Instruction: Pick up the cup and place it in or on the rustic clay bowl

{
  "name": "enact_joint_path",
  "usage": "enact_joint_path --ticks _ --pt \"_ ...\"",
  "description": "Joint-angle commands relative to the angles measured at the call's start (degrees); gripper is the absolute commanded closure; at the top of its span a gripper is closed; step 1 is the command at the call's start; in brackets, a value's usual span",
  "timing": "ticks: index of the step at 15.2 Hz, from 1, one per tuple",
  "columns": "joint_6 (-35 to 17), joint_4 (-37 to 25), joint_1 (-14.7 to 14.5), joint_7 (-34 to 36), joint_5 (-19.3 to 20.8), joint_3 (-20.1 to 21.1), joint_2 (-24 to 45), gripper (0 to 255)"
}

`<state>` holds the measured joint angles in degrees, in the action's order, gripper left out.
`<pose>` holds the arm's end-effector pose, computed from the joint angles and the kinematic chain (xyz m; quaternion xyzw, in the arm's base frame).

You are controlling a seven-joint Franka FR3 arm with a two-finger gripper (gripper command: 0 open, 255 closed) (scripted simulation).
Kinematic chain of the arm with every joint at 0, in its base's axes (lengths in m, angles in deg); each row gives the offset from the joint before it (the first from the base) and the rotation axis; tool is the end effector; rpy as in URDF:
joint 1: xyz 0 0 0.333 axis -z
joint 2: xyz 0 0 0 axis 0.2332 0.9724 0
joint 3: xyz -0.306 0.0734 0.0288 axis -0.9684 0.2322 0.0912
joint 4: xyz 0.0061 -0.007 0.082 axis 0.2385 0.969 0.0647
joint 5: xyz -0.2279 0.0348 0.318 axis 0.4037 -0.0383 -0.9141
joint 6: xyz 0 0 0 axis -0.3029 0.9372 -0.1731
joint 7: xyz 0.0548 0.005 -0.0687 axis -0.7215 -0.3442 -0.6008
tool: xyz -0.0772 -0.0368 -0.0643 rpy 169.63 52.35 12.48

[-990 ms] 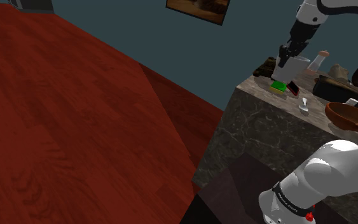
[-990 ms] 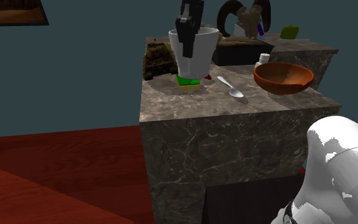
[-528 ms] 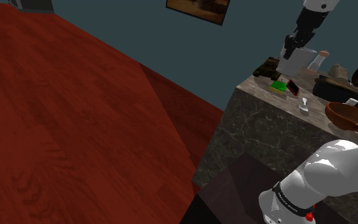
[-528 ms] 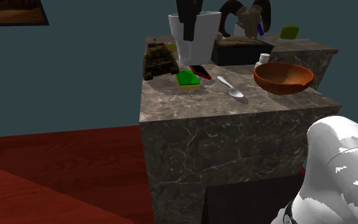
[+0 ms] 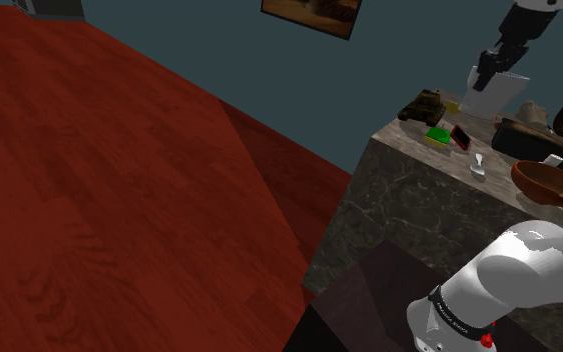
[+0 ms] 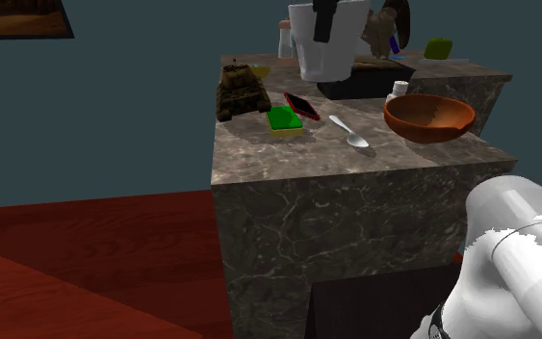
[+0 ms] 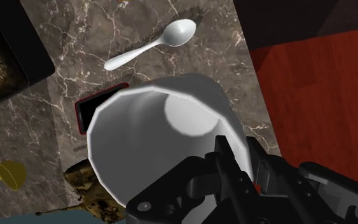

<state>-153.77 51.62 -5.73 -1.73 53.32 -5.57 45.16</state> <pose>0.2748 -0.1558 0.7210 0.9861 -0.1153 0.0288 0.1157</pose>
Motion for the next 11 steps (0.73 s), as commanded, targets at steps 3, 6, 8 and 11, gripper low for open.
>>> enact_joint_path --ticks 3,6,8,11 --pt "2.7 2.2 1.1 -3.5 2.0 -1.7 -5.8 255" --pt "5.0 3.3 2.0 -6.3 3.7 -3.2 -10.0 255" --pt "6.6 3.6 2.6 -8.4 5.0 -4.1 -12.5 255" --pt "9.0 3.7 3.5 -11.7 7.1 -5.7 -16.0 255"
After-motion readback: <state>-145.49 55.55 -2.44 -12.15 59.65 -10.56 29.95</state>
